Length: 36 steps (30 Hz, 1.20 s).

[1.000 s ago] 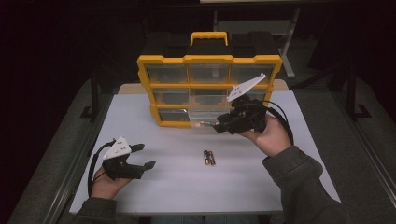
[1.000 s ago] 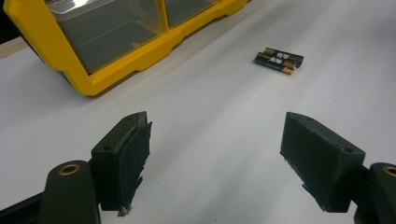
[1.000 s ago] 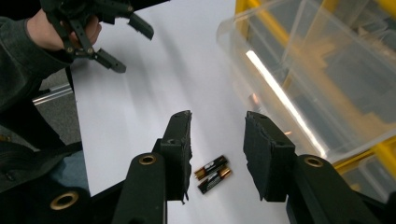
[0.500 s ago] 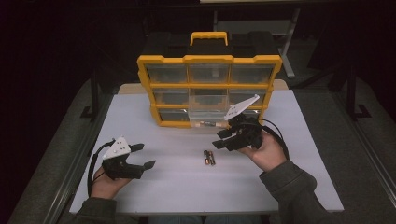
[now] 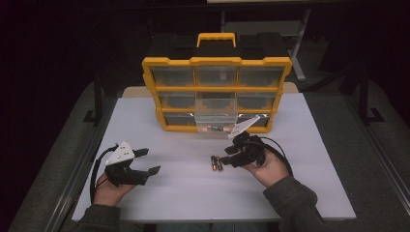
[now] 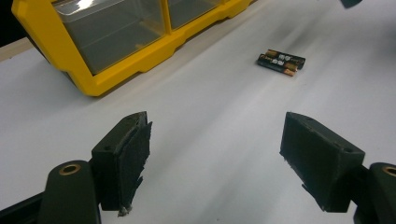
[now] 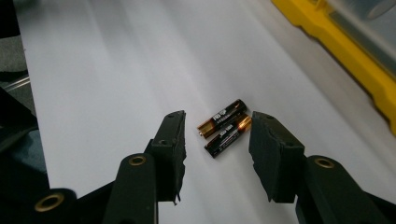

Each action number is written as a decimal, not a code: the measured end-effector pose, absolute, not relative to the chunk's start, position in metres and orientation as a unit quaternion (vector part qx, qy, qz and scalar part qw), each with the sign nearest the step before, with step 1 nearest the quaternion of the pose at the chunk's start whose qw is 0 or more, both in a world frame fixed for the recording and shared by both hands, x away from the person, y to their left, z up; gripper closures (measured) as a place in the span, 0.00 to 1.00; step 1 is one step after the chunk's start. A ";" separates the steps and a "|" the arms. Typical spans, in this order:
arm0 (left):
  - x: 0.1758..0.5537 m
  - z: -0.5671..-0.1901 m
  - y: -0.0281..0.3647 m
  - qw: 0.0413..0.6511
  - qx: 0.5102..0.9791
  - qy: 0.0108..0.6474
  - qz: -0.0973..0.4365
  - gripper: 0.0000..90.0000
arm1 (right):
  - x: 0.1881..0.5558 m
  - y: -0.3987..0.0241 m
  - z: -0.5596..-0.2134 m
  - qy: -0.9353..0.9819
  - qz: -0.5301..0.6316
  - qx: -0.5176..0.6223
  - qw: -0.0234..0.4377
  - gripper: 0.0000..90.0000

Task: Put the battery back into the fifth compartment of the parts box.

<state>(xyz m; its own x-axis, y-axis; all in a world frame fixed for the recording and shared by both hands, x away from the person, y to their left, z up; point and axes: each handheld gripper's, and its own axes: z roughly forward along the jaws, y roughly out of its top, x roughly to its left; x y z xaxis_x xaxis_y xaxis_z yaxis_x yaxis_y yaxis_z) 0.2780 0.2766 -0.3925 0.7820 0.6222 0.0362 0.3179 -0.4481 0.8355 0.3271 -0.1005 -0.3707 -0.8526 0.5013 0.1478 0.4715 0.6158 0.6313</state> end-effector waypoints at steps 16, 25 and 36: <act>0.278 -0.392 0.276 0.442 0.835 0.278 0.172 0.26 | 0.335 -0.086 -0.412 0.895 0.329 0.300 0.033 0.67; 0.278 -0.392 0.277 0.444 0.833 0.279 0.174 0.26 | 0.338 -0.079 -0.425 0.892 0.320 0.315 0.050 0.70; 0.278 -0.392 0.277 0.443 0.834 0.280 0.172 0.26 | 0.336 -0.077 -0.434 0.886 0.310 0.340 0.061 0.74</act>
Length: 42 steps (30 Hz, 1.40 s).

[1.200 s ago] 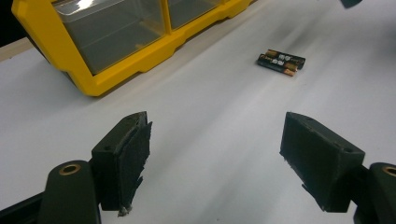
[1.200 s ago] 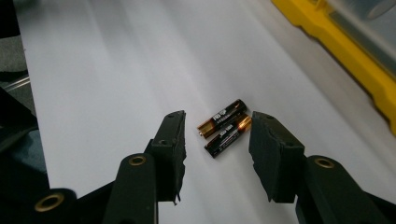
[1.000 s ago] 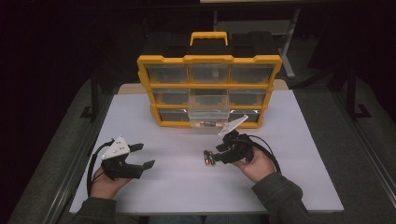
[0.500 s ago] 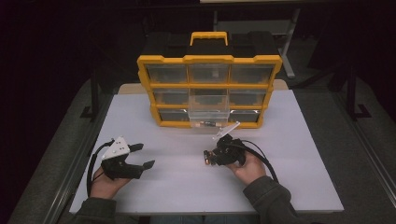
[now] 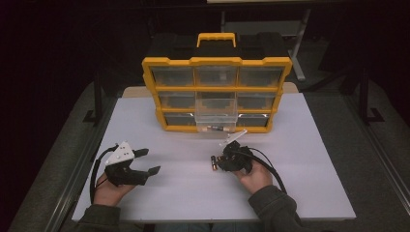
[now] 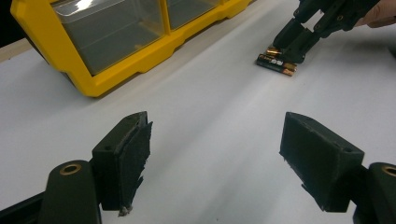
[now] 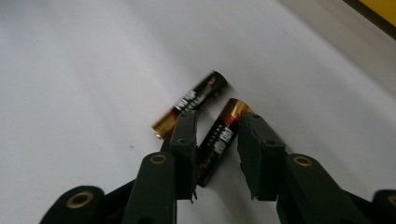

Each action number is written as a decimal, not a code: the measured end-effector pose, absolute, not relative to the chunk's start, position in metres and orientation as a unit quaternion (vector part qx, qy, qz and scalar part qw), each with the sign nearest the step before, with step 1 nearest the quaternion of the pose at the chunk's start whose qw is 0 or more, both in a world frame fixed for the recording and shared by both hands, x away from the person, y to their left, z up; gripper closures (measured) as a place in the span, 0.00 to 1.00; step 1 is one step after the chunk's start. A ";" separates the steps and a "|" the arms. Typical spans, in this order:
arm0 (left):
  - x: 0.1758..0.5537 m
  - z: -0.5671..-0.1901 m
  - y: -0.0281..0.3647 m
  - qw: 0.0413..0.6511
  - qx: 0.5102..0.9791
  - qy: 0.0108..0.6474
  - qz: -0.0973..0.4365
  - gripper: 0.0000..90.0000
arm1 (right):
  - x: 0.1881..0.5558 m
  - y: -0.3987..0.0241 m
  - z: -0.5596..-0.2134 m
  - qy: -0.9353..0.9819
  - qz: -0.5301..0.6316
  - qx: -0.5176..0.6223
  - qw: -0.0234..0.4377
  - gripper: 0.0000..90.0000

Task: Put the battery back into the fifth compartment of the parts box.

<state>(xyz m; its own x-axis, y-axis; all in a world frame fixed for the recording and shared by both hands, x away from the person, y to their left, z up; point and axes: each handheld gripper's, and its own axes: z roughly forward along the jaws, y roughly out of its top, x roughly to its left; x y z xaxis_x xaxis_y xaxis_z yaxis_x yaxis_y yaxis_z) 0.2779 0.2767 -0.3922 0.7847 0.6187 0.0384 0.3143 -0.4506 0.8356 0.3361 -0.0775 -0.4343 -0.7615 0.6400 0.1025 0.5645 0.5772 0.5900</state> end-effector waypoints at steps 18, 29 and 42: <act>0.278 -0.391 0.278 0.445 0.833 0.278 0.174 0.26 | 0.338 -0.083 -0.438 0.888 0.307 0.335 0.073 0.84; 0.278 -0.392 0.277 0.445 0.833 0.279 0.172 0.26 | 0.336 -0.093 -0.427 0.892 0.321 0.314 0.058 0.84; 0.278 -0.392 0.277 0.447 0.832 0.280 0.172 0.26 | 0.334 -0.099 -0.403 0.908 0.332 0.253 0.021 0.84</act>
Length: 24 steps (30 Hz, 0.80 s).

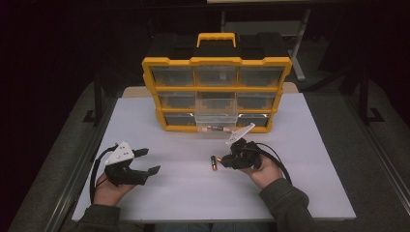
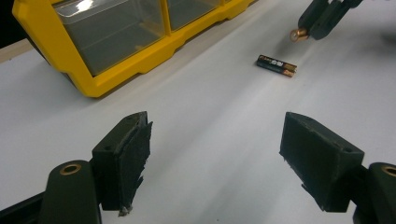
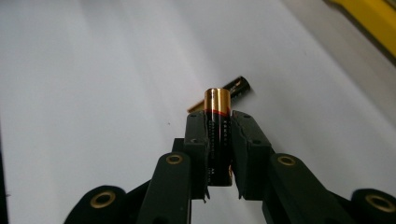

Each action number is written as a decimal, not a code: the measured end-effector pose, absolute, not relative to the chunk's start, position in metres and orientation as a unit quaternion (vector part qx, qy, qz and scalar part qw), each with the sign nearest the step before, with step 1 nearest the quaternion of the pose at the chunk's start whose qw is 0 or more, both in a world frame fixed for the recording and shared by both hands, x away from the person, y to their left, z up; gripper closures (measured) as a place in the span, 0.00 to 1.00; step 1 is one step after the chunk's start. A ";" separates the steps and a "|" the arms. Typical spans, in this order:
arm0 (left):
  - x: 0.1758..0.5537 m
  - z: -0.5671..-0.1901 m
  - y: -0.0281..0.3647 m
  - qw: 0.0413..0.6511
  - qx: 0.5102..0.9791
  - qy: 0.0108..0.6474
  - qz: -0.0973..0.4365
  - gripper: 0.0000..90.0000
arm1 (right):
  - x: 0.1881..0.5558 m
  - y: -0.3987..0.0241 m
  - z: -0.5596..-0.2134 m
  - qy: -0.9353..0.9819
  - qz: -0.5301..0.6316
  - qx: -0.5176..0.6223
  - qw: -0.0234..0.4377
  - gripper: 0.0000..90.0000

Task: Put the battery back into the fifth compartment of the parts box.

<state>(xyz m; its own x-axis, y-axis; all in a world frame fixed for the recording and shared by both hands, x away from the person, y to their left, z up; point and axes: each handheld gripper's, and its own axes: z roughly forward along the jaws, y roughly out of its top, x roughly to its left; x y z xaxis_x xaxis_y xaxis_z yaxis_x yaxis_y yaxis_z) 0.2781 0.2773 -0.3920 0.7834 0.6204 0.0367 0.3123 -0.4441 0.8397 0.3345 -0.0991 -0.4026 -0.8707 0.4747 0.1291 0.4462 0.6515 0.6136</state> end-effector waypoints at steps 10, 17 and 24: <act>0.278 -0.392 0.276 0.448 0.831 0.282 0.172 0.26 | 0.335 -0.101 -0.377 0.911 0.348 0.220 0.004 0.84; 0.278 -0.391 0.277 0.449 0.831 0.278 0.174 0.26 | 0.338 -0.100 -0.362 0.914 0.356 0.195 0.003 0.84; 0.278 -0.390 0.278 0.447 0.832 0.275 0.176 0.26 | 0.340 -0.095 -0.340 0.917 0.359 0.173 0.004 0.84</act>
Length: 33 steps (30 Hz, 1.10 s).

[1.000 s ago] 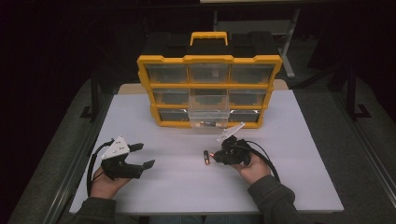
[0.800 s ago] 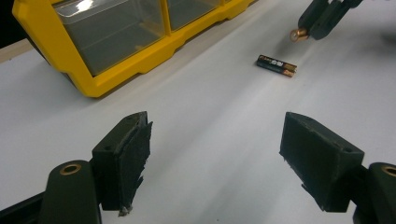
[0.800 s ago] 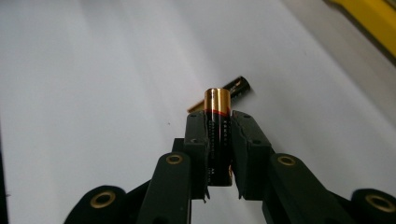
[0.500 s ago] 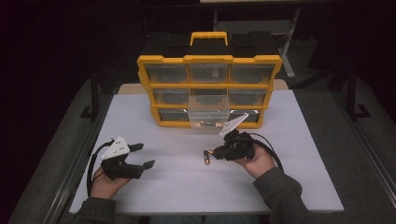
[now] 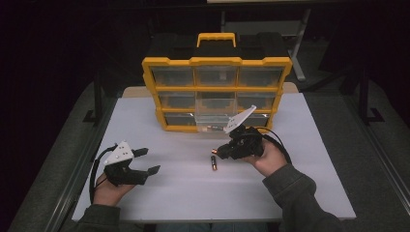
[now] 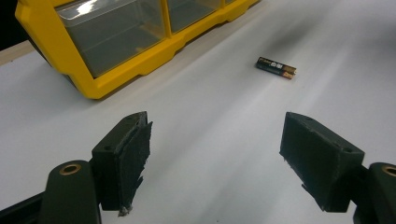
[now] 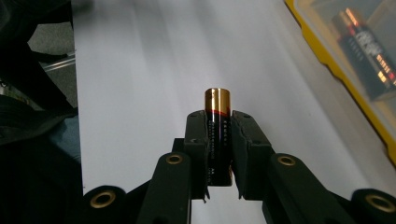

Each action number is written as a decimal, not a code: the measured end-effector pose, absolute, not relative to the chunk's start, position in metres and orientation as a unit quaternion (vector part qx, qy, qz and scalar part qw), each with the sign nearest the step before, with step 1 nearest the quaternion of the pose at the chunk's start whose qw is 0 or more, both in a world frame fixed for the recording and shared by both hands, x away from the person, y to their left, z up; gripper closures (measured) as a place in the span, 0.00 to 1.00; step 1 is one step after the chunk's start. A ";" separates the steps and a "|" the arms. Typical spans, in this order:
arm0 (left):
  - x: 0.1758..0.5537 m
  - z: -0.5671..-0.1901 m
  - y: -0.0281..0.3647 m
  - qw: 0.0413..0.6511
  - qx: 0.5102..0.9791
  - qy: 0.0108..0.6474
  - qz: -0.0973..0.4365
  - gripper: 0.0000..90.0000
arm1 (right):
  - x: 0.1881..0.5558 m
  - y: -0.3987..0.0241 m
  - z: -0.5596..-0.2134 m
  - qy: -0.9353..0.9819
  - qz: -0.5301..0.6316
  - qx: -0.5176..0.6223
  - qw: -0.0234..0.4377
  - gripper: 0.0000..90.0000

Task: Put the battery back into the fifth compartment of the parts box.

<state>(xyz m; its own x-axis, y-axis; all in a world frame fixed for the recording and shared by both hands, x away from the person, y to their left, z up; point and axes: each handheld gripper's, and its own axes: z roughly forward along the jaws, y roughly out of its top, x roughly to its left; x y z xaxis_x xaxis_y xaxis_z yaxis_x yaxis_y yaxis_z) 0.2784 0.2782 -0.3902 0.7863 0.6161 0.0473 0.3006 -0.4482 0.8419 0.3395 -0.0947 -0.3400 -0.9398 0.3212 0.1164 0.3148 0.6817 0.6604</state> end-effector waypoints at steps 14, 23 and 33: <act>0.278 -0.391 0.276 0.453 0.829 0.276 0.176 0.26 | 0.344 -0.091 -0.311 0.918 0.366 0.154 0.010 0.84; 0.278 -0.391 0.277 0.455 0.828 0.278 0.175 0.26 | 0.350 -0.091 -0.292 0.916 0.373 0.146 0.022 0.84; 0.278 -0.390 0.278 0.455 0.827 0.277 0.177 0.26 | 0.355 -0.092 -0.275 0.914 0.379 0.141 0.030 0.84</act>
<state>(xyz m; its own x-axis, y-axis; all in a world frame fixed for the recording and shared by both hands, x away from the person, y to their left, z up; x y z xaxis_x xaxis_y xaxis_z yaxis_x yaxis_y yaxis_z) 0.2778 0.2775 -0.3902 0.7830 0.6206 0.0414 0.2978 -0.4324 0.8511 0.3548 -0.0918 -0.2749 -0.9586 0.2799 0.0527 0.2351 0.6732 0.7010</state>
